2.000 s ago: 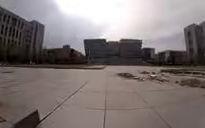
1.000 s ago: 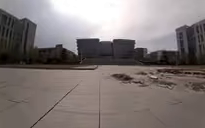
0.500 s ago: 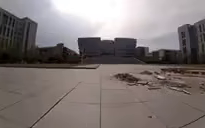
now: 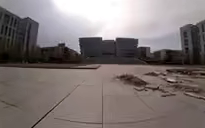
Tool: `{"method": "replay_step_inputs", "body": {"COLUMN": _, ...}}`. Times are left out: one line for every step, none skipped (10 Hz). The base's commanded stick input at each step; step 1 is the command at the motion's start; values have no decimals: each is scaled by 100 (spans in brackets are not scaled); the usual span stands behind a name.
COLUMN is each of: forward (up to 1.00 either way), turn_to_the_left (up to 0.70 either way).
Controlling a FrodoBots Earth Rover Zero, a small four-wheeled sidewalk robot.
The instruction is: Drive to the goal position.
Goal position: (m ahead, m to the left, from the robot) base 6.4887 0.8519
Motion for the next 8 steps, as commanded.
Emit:
{"method": "replay_step_inputs", "body": {"forward": 100, "turn_to_the_left": 0}}
{"method": "replay_step_inputs", "body": {"forward": 100, "turn_to_the_left": 0}}
{"method": "replay_step_inputs", "body": {"forward": 100, "turn_to_the_left": 0}}
{"method": "replay_step_inputs", "body": {"forward": 100, "turn_to_the_left": 0}}
{"method": "replay_step_inputs", "body": {"forward": 100, "turn_to_the_left": 0}}
{"method": "replay_step_inputs", "body": {"forward": 100, "turn_to_the_left": 0}}
{"method": "replay_step_inputs", "body": {"forward": 100, "turn_to_the_left": 0}}
{"method": "replay_step_inputs", "body": {"forward": 100, "turn_to_the_left": 0}}
